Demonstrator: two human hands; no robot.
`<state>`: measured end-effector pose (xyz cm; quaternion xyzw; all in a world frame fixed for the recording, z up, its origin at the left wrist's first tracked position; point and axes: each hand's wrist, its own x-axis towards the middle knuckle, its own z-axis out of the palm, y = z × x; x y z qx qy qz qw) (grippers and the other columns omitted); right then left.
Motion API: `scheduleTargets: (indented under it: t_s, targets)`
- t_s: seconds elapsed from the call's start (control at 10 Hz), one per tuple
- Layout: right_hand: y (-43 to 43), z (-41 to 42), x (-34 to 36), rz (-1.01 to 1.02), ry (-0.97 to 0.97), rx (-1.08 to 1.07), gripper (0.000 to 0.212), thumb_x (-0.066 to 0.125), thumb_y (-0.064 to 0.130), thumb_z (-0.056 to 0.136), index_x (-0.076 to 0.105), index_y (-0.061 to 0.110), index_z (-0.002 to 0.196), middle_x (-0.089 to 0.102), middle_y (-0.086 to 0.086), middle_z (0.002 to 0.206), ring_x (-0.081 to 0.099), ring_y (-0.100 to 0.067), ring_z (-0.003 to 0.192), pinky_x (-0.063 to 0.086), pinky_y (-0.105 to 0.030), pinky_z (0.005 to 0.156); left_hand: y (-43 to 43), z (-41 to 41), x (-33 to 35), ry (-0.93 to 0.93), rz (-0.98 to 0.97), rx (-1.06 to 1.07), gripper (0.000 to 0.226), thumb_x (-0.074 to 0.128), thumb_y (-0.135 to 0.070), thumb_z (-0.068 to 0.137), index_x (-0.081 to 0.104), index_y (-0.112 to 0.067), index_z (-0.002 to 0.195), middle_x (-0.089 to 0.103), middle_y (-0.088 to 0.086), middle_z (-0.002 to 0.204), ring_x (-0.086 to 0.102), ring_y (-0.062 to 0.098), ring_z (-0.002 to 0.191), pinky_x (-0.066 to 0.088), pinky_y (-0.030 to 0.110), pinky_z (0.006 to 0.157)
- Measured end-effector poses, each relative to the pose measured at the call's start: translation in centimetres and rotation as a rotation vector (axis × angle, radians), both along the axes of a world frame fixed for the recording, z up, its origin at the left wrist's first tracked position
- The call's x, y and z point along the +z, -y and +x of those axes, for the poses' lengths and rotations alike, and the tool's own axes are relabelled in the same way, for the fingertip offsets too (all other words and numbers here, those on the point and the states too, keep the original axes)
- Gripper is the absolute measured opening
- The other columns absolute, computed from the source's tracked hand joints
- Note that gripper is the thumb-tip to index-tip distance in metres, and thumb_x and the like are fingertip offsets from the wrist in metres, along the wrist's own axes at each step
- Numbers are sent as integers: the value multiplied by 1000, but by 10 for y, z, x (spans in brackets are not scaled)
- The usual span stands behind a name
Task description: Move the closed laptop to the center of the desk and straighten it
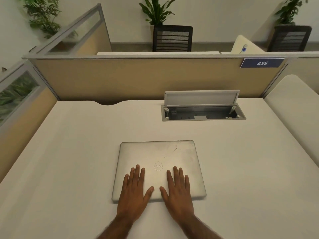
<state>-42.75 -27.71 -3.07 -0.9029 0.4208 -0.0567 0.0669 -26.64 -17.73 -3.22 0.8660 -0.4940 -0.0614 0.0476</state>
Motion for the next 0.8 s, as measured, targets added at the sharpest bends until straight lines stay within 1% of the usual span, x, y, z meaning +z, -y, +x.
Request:
scheduleTargets:
  t_s: [0.1,0.2,0.3,0.4,0.5,0.6,0.7,0.8]
  targets:
    - [0,-1,0,-18,-24,-10,68,40,55,99,42,15,154,32,-13,165,14,-27,153,16,-49,118,-1,1,1,11,-3,-11,79,28,-65,95,16,-19,158,10,3,168,6,19,155,12,42,122]
    - [-1,0,0,-58,-30,-17,68,36,55,100,45,13,153,35,-15,163,15,-28,153,20,-51,117,-1,0,3,19,0,-12,78,28,-65,95,18,-19,158,12,3,168,4,17,155,13,42,121]
    - [-1,1,-1,-102,-1,-35,70,22,55,101,52,13,148,41,-16,160,2,-26,155,22,-51,115,-2,0,6,33,-15,-1,78,26,-66,95,21,-20,157,16,3,167,-7,14,154,12,41,120]
    - [4,3,-2,-110,49,-50,75,16,57,100,61,12,140,52,-17,151,-15,-20,158,15,-47,117,0,-1,15,63,-77,-6,76,28,-64,93,38,-17,152,23,5,164,-16,12,153,9,38,119]
    - [10,5,-6,-128,91,-39,73,15,60,98,56,16,138,37,-13,162,-14,-19,158,8,-45,118,3,0,26,97,-171,-27,73,15,-63,93,30,-19,150,-9,-1,168,-20,11,153,5,37,118]
    - [22,6,-9,-186,152,-31,70,15,65,95,43,22,142,-10,1,172,-12,-17,158,2,-43,124,10,7,37,144,-279,-53,78,8,-64,93,-4,-23,158,-20,-2,166,-19,13,153,-4,34,122]
    - [40,14,1,-192,203,13,80,16,69,94,7,28,163,-14,2,171,-12,-16,158,-4,-43,125,23,17,53,156,-319,-91,81,7,-64,93,-11,-18,157,-19,1,167,-18,15,154,-5,35,123]
    - [65,25,13,-315,243,2,74,16,68,95,31,26,154,-12,2,172,-13,-17,158,-2,-45,124,40,31,66,226,-426,-85,80,10,-64,93,-9,-20,158,-18,0,167,-18,15,154,1,37,121]
